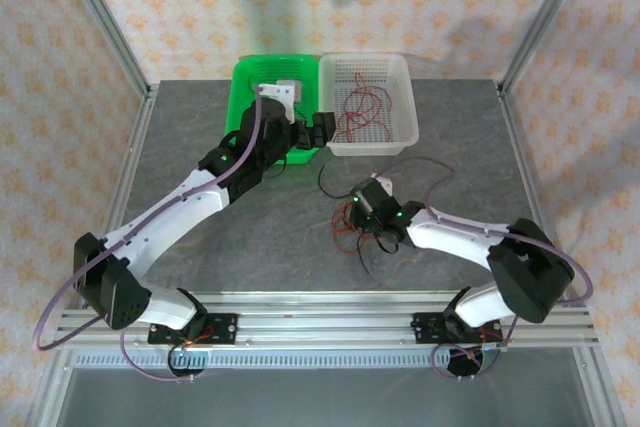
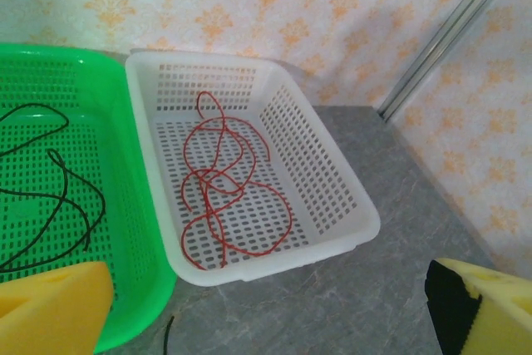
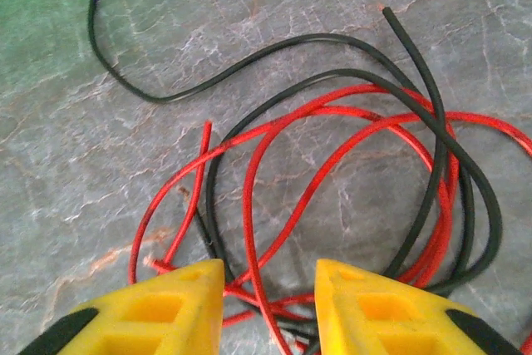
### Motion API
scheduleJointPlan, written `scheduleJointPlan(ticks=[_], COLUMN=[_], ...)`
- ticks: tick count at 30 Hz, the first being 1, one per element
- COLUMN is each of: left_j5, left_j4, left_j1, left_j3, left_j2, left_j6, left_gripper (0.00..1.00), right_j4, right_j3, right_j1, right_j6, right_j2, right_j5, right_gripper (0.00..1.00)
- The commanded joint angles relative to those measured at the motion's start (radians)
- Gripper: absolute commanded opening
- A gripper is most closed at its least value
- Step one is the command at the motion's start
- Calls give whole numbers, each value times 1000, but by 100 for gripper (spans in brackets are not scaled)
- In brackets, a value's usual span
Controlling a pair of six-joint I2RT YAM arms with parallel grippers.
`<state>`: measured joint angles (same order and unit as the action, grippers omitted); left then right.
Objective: Untangle the cables
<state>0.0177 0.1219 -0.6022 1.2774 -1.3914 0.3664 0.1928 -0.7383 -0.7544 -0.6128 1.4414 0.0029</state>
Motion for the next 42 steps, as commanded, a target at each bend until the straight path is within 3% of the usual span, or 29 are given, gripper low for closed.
scheduleJointPlan(ticks=[1,7,13,15,23,32,42], left_j5=[-18,-12,-12,-12,-10,53,109], left_j4=[-54,-53,-47,-46,-36,-88,-185], left_j1=[-7,-12,-13,-13,-16,-34,-131], left_j3=[-39,-84,-97,-101,-143,-241,-398], left_j2=[57,83,92,94,115,112,113], left_j6=[35,51,52,52,57,65,-33], left_gripper=[98,97,97,97,96,84,75], right_j4=[-28,-41,-40,-40,-32,-47,-99], right_j3=[-50,-101,-130,-131,-110,-89,-85], right_j1=[13,21,21,21,22,32,49], right_j6=[28,48,51,49,78,296,494], right_j2=[50,147,186,184,-21,-329,-422], right_j5=[43,38,42,42,-18,-293,-569], right_gripper=[32,27,11,0,0,0,0])
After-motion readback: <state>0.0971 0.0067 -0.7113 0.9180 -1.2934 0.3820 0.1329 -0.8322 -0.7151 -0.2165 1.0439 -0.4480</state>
